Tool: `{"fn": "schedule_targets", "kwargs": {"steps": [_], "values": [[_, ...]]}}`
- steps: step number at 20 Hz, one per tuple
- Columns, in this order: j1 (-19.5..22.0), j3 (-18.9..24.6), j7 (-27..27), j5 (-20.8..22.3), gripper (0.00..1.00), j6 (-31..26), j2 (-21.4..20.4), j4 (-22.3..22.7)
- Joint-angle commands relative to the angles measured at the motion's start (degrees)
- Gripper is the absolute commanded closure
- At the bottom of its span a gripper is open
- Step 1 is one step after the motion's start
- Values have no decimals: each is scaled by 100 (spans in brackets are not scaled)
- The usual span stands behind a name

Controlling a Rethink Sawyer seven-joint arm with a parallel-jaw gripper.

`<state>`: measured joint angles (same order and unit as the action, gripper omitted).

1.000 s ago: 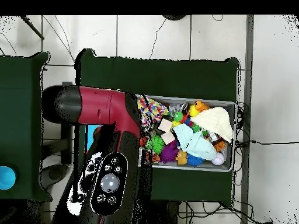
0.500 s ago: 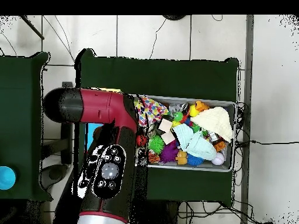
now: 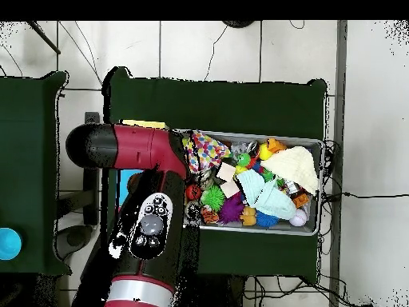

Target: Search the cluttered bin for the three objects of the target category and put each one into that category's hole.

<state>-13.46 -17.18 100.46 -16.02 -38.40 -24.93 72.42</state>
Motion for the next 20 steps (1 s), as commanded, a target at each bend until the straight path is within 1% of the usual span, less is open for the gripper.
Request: {"fn": "schedule_targets", "kwargs": {"steps": [1, 9, 13, 17, 20], "values": [[-14, 243, 1161, 56, 100, -235, 349, -124], [-99, 200, 1209, 51, 100, -224, 448, -82], [-82, 266, 1165, 21, 100, -165, 409, 64], [-54, 383, 1160, -31, 100, 57, 451, 232], [0, 492, 1139, -71, 100, 210, 551, 260]]}}
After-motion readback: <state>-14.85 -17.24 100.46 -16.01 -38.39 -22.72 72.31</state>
